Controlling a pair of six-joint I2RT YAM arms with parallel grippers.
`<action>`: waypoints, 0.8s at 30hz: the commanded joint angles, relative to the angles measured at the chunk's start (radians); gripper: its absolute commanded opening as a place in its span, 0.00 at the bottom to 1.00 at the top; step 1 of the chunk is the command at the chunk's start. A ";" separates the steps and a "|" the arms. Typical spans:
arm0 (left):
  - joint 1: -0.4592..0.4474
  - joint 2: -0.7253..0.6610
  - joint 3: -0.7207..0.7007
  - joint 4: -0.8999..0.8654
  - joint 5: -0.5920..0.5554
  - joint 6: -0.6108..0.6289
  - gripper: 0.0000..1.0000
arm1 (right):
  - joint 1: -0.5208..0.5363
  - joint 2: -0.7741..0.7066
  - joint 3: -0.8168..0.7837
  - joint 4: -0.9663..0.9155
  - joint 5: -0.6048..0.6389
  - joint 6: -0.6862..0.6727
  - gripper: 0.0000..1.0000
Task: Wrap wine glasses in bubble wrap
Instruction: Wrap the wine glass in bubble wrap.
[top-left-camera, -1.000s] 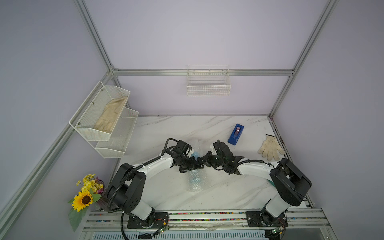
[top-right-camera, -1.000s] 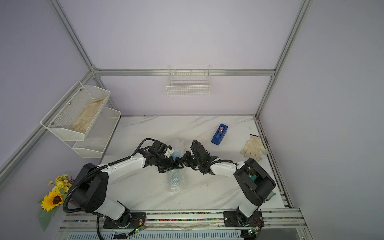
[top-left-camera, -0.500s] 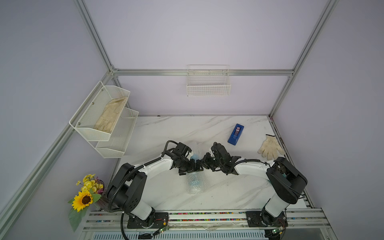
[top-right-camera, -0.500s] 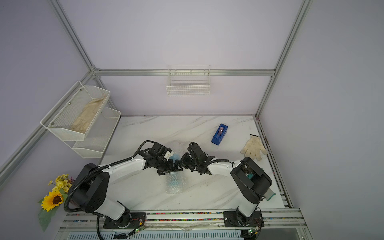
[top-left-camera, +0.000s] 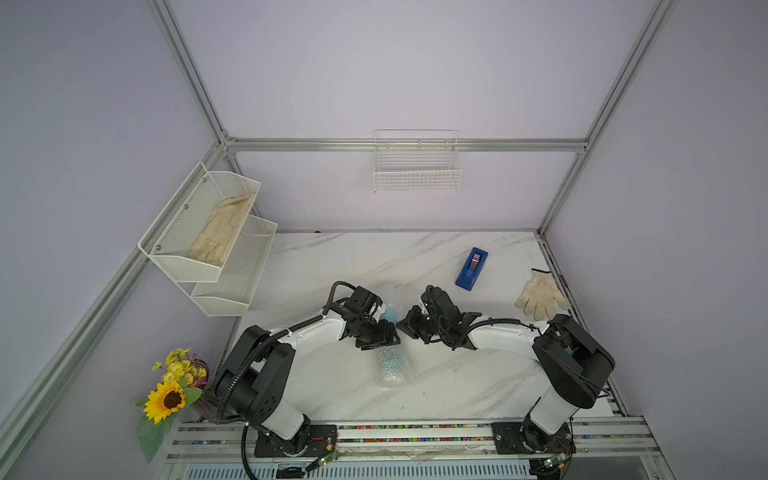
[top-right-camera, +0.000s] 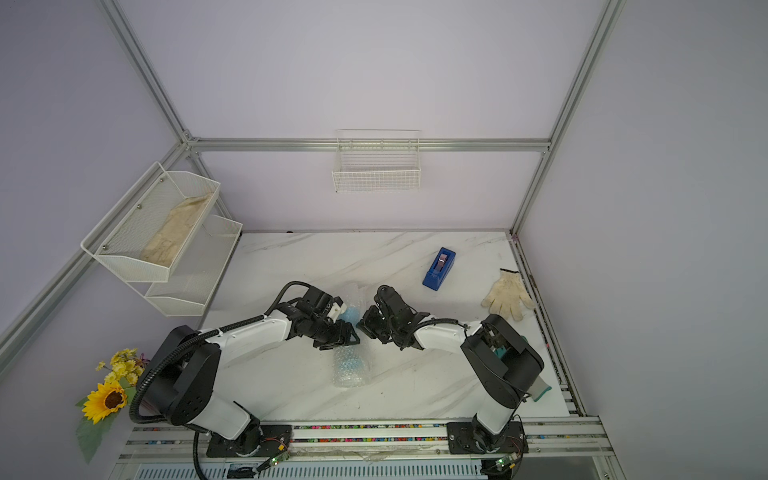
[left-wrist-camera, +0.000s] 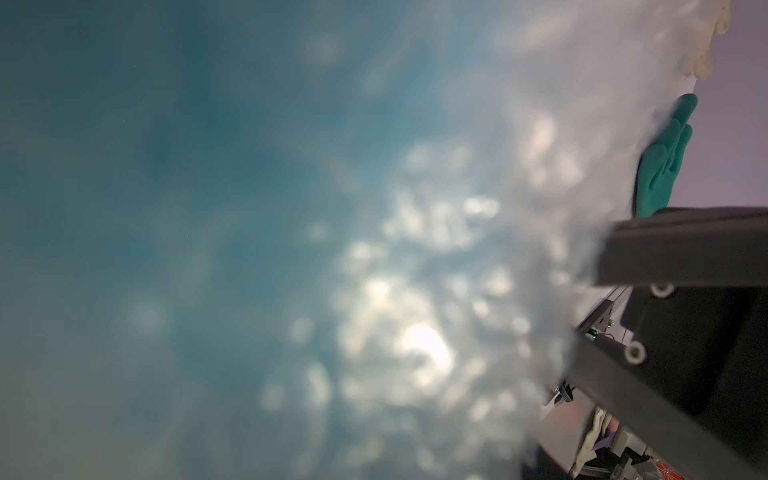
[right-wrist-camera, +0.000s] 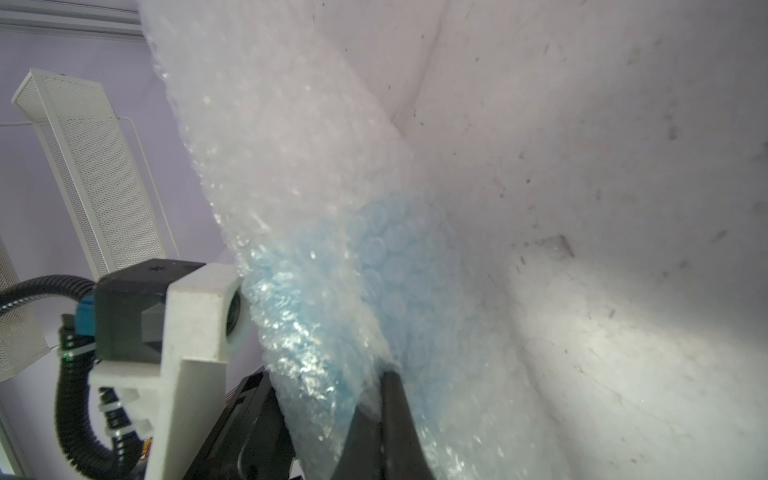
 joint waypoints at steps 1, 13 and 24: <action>0.002 0.003 -0.034 0.056 0.018 0.043 0.64 | 0.013 -0.016 0.009 -0.005 -0.028 0.014 0.01; 0.016 0.006 -0.039 0.076 0.082 0.133 0.61 | -0.167 -0.195 0.009 -0.197 -0.062 -0.184 0.45; 0.015 0.067 0.050 0.099 0.239 0.236 0.60 | -0.310 -0.312 -0.053 -0.272 -0.120 -0.401 0.39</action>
